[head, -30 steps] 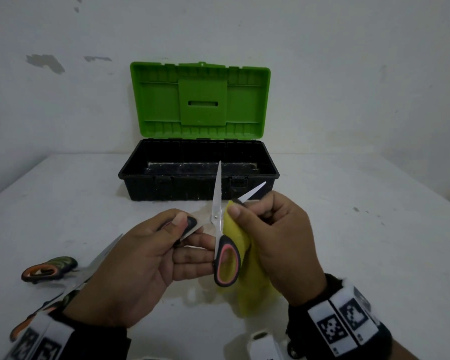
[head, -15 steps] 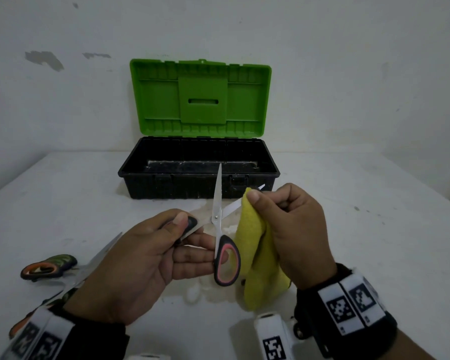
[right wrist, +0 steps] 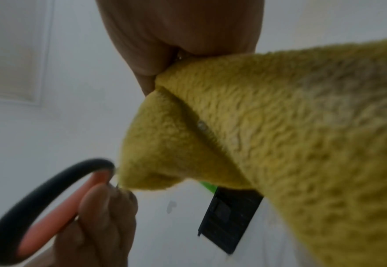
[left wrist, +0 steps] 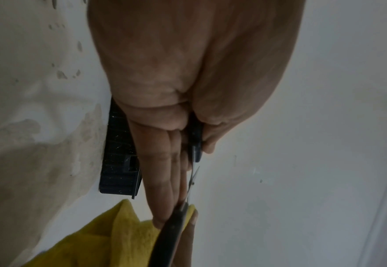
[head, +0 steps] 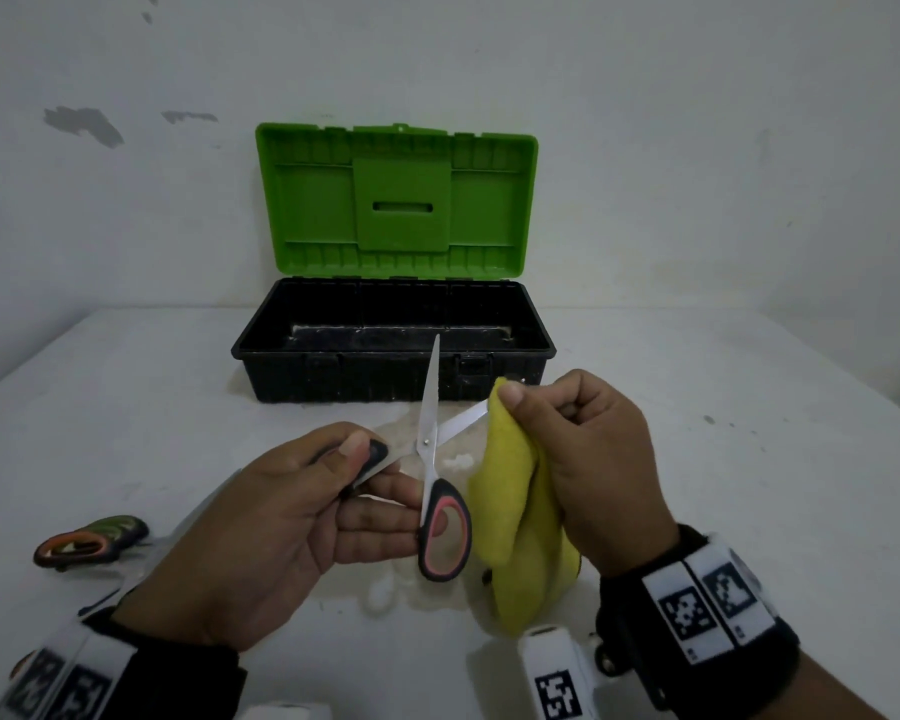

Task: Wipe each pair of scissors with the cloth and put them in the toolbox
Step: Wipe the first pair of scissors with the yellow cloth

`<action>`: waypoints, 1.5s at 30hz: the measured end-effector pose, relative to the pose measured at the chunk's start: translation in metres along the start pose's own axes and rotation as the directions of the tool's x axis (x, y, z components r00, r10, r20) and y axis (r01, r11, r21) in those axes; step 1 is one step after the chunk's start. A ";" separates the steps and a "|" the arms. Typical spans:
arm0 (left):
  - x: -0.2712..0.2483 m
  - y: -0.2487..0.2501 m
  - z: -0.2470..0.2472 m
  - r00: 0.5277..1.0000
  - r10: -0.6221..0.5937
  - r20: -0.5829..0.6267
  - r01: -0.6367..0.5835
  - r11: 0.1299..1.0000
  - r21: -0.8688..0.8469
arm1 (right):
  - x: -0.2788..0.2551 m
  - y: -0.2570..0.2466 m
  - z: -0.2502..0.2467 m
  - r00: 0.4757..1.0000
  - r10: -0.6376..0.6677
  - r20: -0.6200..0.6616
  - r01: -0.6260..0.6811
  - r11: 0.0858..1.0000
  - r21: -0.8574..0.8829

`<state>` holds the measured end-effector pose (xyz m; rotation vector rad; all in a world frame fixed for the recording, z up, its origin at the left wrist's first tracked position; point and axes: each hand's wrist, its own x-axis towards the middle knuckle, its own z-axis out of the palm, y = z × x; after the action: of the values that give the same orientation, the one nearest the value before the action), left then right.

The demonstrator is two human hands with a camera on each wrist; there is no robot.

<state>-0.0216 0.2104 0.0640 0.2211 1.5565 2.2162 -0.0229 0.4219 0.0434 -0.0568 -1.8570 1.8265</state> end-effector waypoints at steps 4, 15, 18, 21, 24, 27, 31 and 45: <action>0.000 0.002 -0.002 1.000 0.010 -0.001 -0.010 1.000 0.002 | 0.000 -0.001 0.001 1.000 0.000 0.015 0.000 1.000 0.007; 0.006 0.002 -0.010 0.999 0.005 -0.032 -0.003 0.998 0.069 | 0.011 0.002 -0.010 0.980 0.185 0.069 -0.191 0.978 0.090; 0.011 0.006 -0.013 1.000 0.017 -0.019 -0.015 0.991 0.133 | 0.006 0.003 -0.009 0.970 0.214 0.114 -0.225 0.969 0.101; 0.016 0.010 -0.014 0.997 0.062 -0.049 -0.054 0.987 0.151 | 0.001 0.001 -0.007 0.980 0.188 0.060 -0.190 0.981 0.041; 0.023 0.009 -0.012 0.980 0.123 -0.153 -0.112 0.991 0.079 | -0.005 0.002 -0.003 0.984 0.180 0.003 -0.180 0.983 0.040; 0.028 -0.001 -0.002 0.943 0.143 -0.301 -0.178 0.980 -0.092 | -0.014 0.006 0.003 0.989 0.109 -0.102 -0.110 0.994 0.000; 0.029 -0.017 0.014 0.916 0.133 -0.379 -0.226 0.951 -0.212 | -0.022 0.007 0.008 0.973 0.088 -0.215 -0.084 0.996 0.029; 0.021 -0.018 0.020 0.815 0.457 -0.357 -0.369 0.883 0.289 | 0.010 -0.018 -0.038 0.988 -0.142 -0.060 0.122 0.960 -0.254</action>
<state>-0.0286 0.2413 0.0523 0.1680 2.1535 2.5546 -0.0109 0.4587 0.0613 -0.0902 -1.9754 1.4736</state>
